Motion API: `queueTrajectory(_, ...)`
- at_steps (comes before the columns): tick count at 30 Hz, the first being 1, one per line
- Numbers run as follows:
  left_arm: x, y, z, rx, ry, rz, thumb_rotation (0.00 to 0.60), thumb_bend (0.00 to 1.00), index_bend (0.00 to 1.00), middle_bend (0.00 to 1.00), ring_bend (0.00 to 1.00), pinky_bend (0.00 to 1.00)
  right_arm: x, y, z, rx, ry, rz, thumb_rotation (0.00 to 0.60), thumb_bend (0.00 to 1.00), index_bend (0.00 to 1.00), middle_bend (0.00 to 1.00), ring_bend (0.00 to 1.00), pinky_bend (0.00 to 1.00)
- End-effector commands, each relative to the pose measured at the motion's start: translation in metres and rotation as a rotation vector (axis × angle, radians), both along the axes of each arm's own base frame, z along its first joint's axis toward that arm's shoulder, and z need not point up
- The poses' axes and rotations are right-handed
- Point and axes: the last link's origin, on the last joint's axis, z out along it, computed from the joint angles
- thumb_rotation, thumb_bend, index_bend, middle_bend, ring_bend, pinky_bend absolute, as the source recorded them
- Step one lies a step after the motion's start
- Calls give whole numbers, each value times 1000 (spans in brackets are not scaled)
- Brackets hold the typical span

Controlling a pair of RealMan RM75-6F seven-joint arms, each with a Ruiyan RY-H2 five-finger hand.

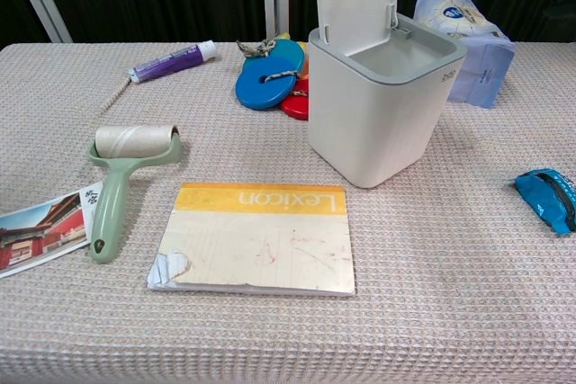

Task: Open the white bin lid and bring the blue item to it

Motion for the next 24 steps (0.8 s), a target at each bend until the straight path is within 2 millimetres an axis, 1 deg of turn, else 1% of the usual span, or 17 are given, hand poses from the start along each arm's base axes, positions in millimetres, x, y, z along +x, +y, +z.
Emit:
queueTrajectory(1, 0, 0, 0, 0, 2, 0, 600, 28, 183, 138, 85, 226, -25, 9, -6, 112, 73, -143, 600, 226, 0, 0, 0, 0)
queueTrajectory(11, -1, 0, 1, 4, 1, 5, 600, 28, 183, 138, 85, 226, -41, -3, -35, 238, 165, -253, 600, 228, 0, 0, 0, 0)
queueTrajectory(14, -2, 0, 2, 7, -2, 7, 600, 28, 183, 138, 85, 225, -46, -6, -44, 260, 195, -271, 600, 229, 0, 0, 0, 0)
queueTrajectory(17, -2, 0, 4, 14, -5, 8, 600, 28, 183, 138, 85, 226, -49, -11, -53, 264, 189, -281, 600, 222, 0, 1, 0, 7)
queueTrajectory(23, -4, 0, 4, 10, -6, 14, 600, 28, 183, 138, 85, 226, -52, -20, -62, 244, 161, -265, 600, 206, 0, 47, 0, 96)
queueTrajectory(24, -4, 1, 3, 8, -6, 15, 600, 28, 183, 138, 85, 226, -52, -21, -62, 239, 157, -258, 600, 206, 0, 66, 1, 129)
